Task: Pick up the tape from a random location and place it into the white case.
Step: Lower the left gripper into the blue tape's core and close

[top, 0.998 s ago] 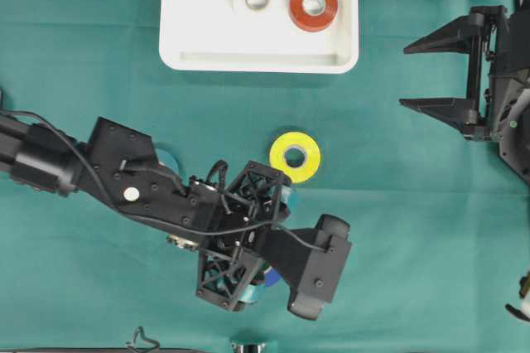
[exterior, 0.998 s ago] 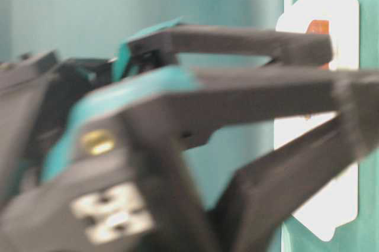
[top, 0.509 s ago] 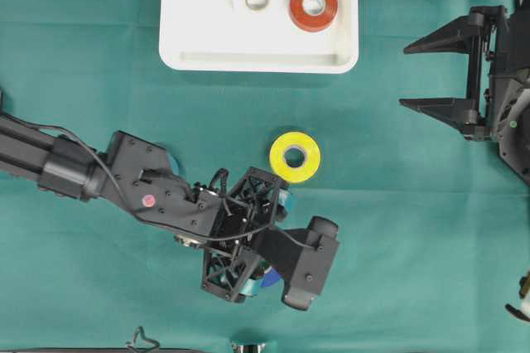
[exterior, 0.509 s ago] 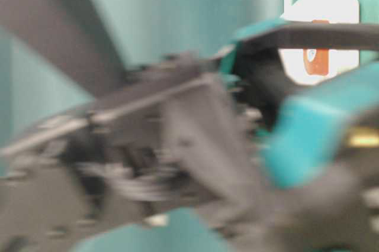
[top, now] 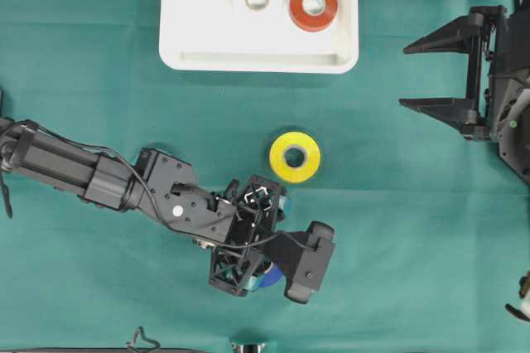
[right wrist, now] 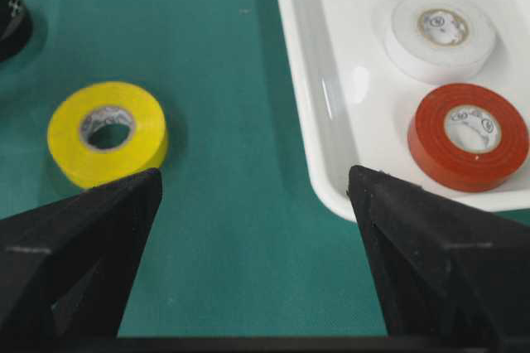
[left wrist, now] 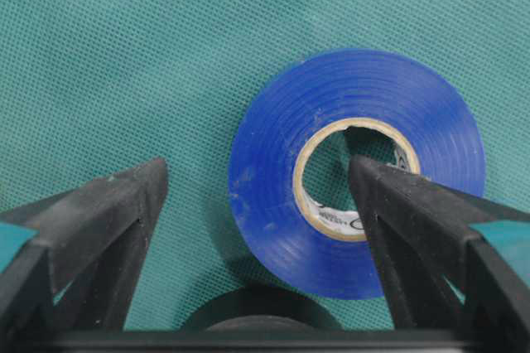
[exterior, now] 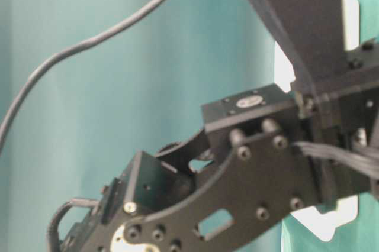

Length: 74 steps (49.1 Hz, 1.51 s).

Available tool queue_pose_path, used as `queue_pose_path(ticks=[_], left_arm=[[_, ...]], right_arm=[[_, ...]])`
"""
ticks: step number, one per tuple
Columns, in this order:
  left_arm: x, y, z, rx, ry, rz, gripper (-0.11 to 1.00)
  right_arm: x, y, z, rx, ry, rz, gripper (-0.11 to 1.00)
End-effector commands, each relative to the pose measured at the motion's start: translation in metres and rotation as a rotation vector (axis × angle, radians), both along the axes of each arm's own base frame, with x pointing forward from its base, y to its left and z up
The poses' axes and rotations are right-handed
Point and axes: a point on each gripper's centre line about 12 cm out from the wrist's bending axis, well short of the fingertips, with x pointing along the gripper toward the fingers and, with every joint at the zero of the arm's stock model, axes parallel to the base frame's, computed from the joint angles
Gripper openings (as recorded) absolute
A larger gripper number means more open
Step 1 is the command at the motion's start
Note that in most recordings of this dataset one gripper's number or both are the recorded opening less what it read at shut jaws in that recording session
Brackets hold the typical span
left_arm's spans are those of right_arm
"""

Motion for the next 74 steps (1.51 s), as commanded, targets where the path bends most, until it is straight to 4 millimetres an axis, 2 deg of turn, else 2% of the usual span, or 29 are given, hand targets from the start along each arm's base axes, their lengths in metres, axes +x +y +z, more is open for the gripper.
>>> queue_pose_path(ticks=[1, 9, 12, 15, 23, 26, 59, 66, 74], left_arm=[[0.003, 0.001, 0.012, -0.005, -0.031, -0.001, 0.97], [0.003, 0.001, 0.012, -0.003, -0.031, -0.003, 0.96], [0.003, 0.001, 0.013, -0.002, -0.030, -0.004, 0.93], [0.004, 0.001, 0.014, -0.003, -0.031, -0.004, 0.81], [0.003, 0.001, 0.016, -0.002, -0.028, -0.004, 0.34], [0.003, 0.001, 0.017, -0.001, -0.026, -0.004, 0.22], [0.003, 0.000, 0.018, -0.003, -0.023, -0.002, 0.22], [0.003, -0.001, 0.022, -0.006, -0.032, -0.003, 0.22], [0.003, -0.002, 0.037, -0.011, -0.048, -0.006, 0.22]], right_arm=[[0.004, -0.001, 0.005, -0.005, -0.010, 0.001, 0.88], [0.004, -0.001, 0.004, -0.004, -0.006, 0.001, 0.88], [0.005, -0.001, 0.004, -0.004, -0.005, 0.002, 0.88], [0.005, -0.001, 0.003, -0.004, -0.004, 0.002, 0.88], [0.005, -0.001, 0.003, -0.003, -0.004, 0.001, 0.88], [0.005, -0.001, 0.004, -0.004, -0.005, 0.002, 0.88], [0.005, -0.001, 0.004, -0.003, -0.006, 0.001, 0.88], [0.005, -0.001, 0.004, -0.001, -0.003, 0.000, 0.88], [0.005, -0.001, 0.004, -0.003, -0.003, 0.000, 0.88]])
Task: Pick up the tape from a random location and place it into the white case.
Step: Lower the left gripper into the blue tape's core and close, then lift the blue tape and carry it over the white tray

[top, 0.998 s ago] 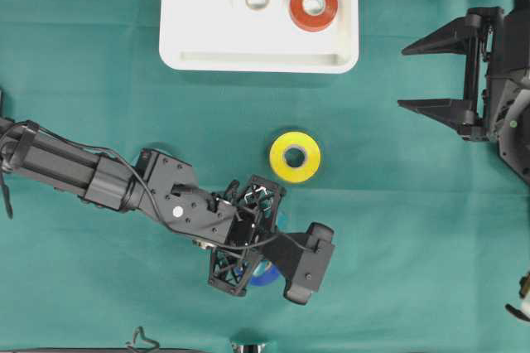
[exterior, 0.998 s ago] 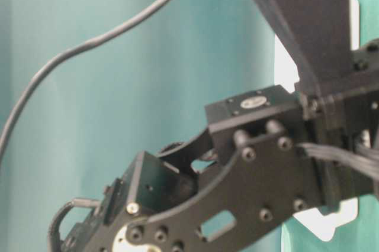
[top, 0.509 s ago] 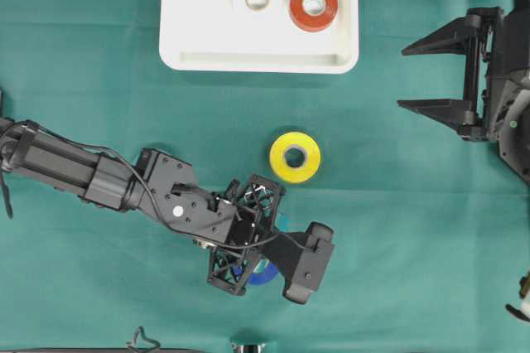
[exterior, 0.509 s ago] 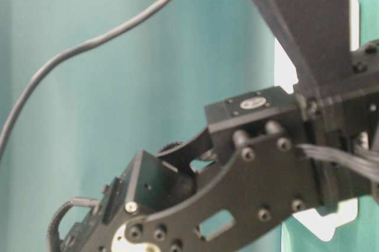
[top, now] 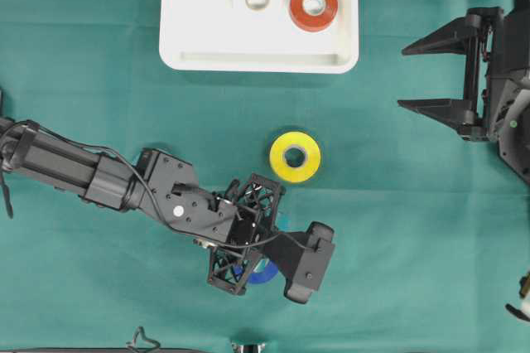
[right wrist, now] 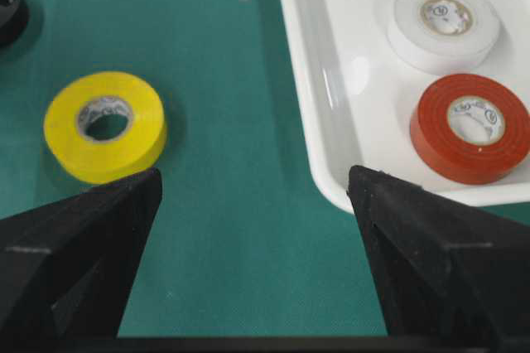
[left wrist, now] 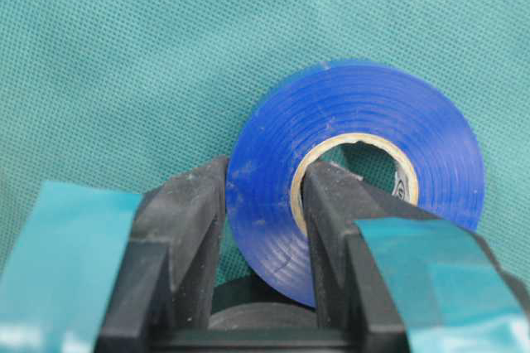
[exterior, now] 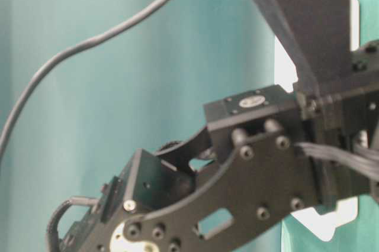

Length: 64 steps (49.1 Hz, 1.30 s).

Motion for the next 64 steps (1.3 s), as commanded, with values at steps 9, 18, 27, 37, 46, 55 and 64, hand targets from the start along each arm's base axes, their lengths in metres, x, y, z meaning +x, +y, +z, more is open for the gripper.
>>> queue_pose_path(ticks=[9, 18, 27, 37, 46, 55, 64], left_arm=[[0.000, -0.002, 0.058, -0.025, -0.074, -0.002, 0.22], [-0.005, -0.001, 0.088, -0.034, -0.102, -0.001, 0.22], [-0.013, -0.002, 0.126, -0.051, -0.148, -0.008, 0.22], [-0.019, -0.001, 0.149, -0.052, -0.152, -0.009, 0.22], [-0.022, 0.001, 0.164, -0.038, -0.112, -0.006, 0.22], [-0.022, -0.001, 0.183, -0.039, -0.115, -0.008, 0.22], [-0.027, 0.001, 0.208, -0.048, -0.143, -0.010, 0.22]], right_arm=[[0.003, -0.001, 0.007, -0.005, -0.019, 0.001, 0.88], [0.003, -0.001, 0.007, -0.005, -0.019, 0.001, 0.88], [0.004, -0.001, 0.007, -0.005, -0.019, 0.000, 0.88], [0.004, -0.001, 0.007, -0.005, -0.022, 0.001, 0.88], [0.004, -0.001, 0.008, -0.005, -0.022, 0.001, 0.88], [0.003, -0.001, 0.007, -0.005, -0.021, 0.001, 0.88], [0.003, -0.001, 0.007, -0.005, -0.019, 0.001, 0.88]])
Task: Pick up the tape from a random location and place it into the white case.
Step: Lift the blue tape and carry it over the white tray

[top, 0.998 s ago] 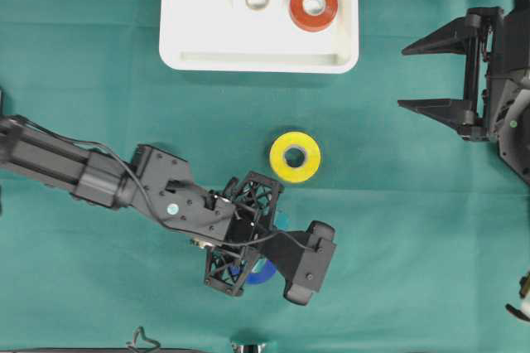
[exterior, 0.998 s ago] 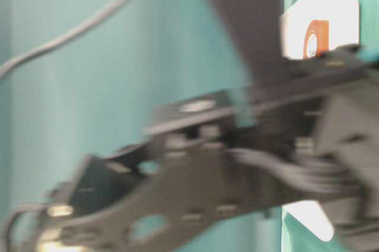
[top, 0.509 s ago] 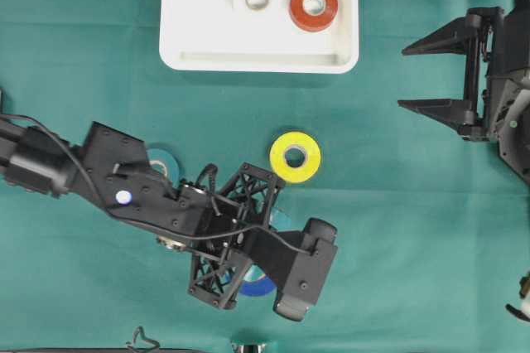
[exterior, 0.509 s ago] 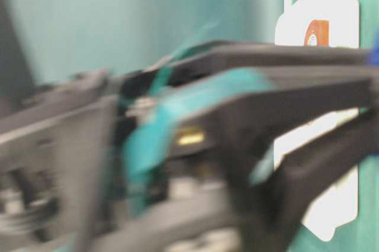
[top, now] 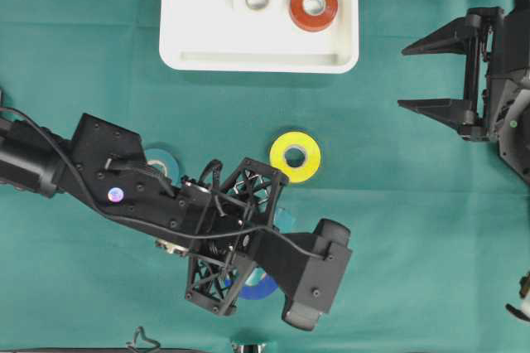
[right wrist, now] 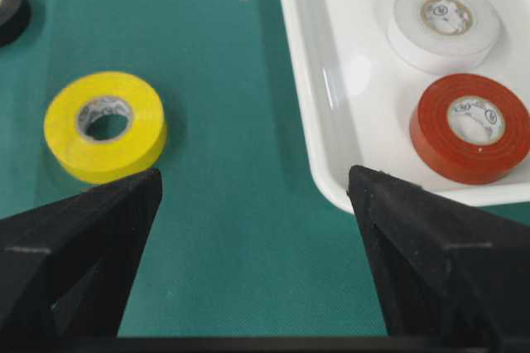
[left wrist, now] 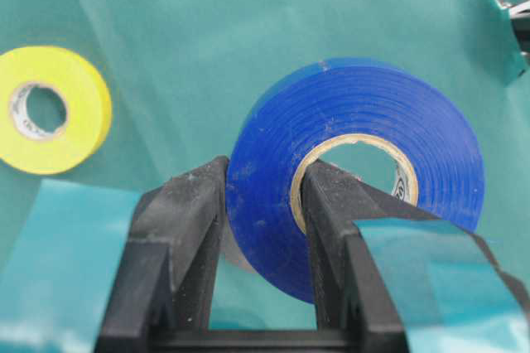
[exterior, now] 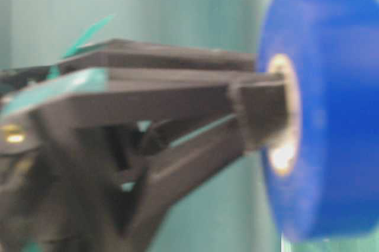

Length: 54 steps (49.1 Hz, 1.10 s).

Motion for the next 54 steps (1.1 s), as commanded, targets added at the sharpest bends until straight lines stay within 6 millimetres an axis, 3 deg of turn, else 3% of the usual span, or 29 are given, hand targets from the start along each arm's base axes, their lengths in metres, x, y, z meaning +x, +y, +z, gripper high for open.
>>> queue_pose_path(ticks=[1, 12, 22, 54], left_arm=[[-0.010, 0.001, 0.049, -0.033, -0.104, -0.005, 0.22], [-0.022, 0.006, 0.078, -0.053, -0.159, -0.004, 0.22], [-0.032, 0.009, 0.093, -0.057, -0.170, -0.003, 0.22], [-0.033, 0.010, 0.092, -0.057, -0.166, -0.001, 0.22]], right_arm=[[0.004, -0.001, 0.007, -0.003, -0.020, 0.000, 0.88], [0.003, -0.001, 0.007, -0.003, -0.018, 0.000, 0.88], [0.004, -0.001, 0.007, -0.002, -0.020, -0.001, 0.88], [0.004, -0.001, 0.007, -0.002, -0.020, -0.001, 0.88]])
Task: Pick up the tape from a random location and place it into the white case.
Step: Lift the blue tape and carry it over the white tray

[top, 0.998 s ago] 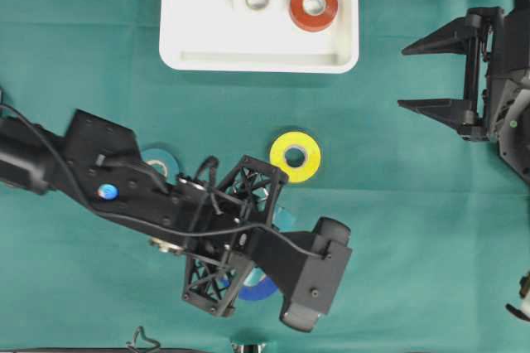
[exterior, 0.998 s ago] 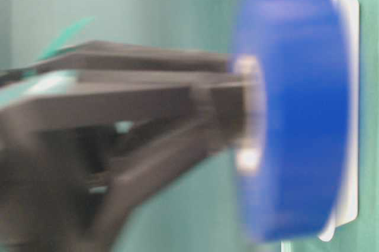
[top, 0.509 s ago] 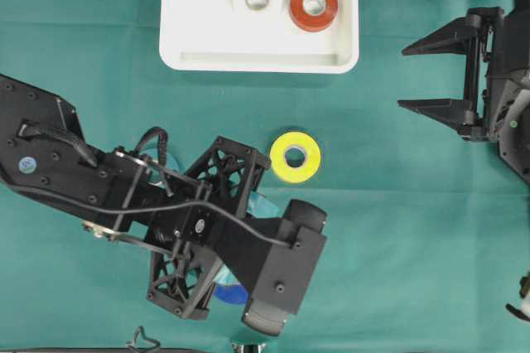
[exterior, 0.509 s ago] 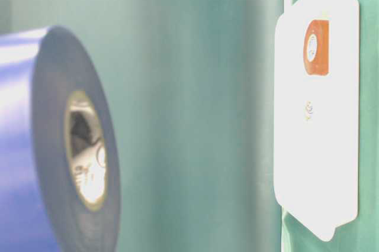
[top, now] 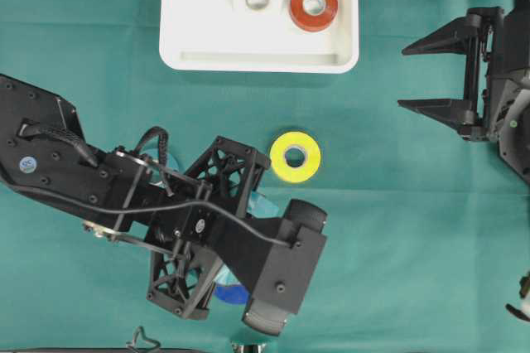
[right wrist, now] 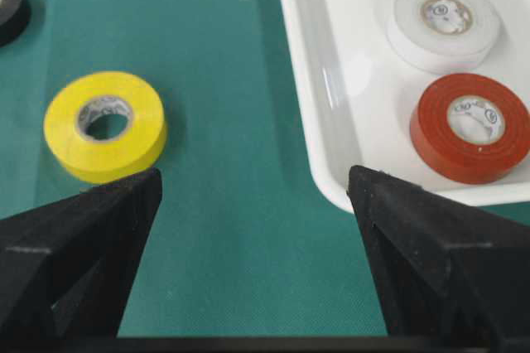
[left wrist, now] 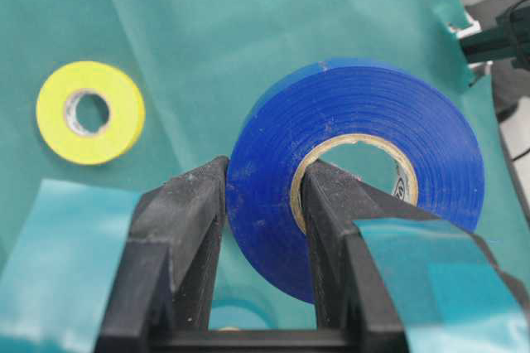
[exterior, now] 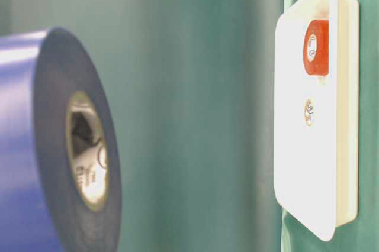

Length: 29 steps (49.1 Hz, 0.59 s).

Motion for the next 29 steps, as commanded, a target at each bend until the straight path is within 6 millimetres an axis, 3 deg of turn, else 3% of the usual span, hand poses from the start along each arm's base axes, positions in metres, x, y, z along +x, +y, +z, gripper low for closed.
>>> queue_pose_path(ticks=[1, 20, 29], left_arm=[[-0.007, 0.001, 0.026, -0.021, -0.061, -0.002, 0.22], [-0.007, 0.001, 0.025, -0.020, -0.060, -0.002, 0.22], [-0.002, 0.014, 0.025, -0.018, -0.059, 0.028, 0.22]], right_arm=[[0.004, -0.001, 0.008, -0.002, -0.023, -0.001, 0.88], [0.004, -0.001, 0.008, -0.001, -0.023, -0.001, 0.88], [0.004, -0.001, 0.008, -0.002, -0.023, -0.001, 0.88]])
